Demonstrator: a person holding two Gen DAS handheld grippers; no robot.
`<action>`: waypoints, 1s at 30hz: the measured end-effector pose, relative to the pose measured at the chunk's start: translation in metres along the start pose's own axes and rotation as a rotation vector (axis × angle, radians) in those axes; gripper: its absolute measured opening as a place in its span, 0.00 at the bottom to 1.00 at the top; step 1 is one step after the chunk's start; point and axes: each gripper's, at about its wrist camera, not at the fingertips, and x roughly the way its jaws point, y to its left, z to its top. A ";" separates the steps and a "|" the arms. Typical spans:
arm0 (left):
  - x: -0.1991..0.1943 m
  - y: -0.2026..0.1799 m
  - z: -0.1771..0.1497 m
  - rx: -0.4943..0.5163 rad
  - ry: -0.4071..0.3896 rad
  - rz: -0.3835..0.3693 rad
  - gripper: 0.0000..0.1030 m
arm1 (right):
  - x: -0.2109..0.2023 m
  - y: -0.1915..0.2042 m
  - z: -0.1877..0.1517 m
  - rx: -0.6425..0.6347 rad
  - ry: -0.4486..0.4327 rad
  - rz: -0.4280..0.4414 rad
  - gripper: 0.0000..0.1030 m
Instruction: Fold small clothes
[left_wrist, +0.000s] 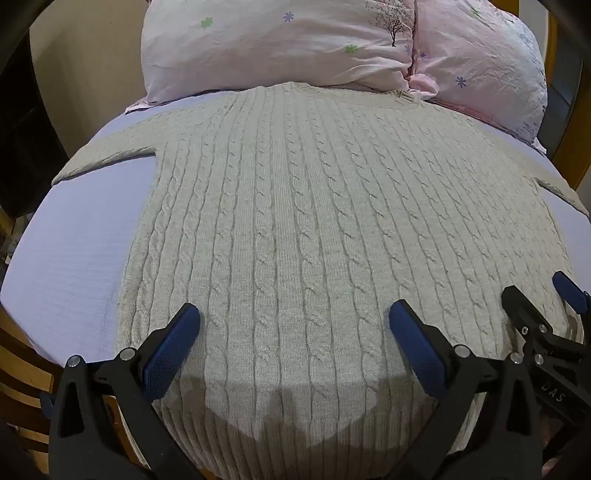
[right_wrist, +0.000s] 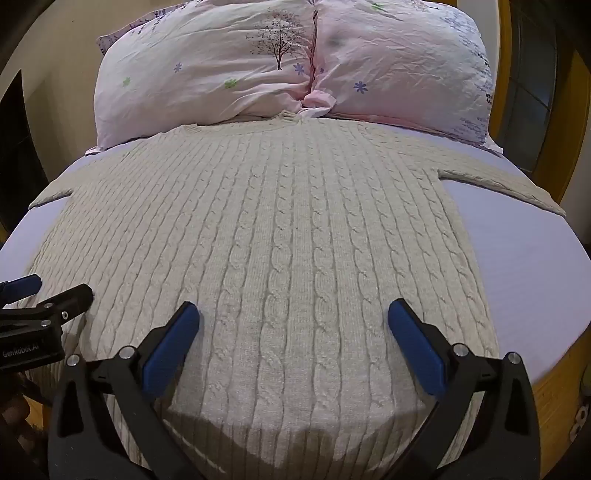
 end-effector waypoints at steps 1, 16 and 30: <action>0.000 0.000 0.000 0.001 -0.007 0.001 0.99 | 0.000 0.000 0.000 0.000 -0.001 -0.001 0.98; 0.000 0.000 0.000 0.000 -0.002 0.001 0.99 | 0.000 -0.001 0.000 0.001 0.003 0.001 0.98; 0.000 0.000 0.000 0.001 -0.003 0.000 0.99 | 0.000 -0.001 0.001 0.005 0.005 -0.002 0.98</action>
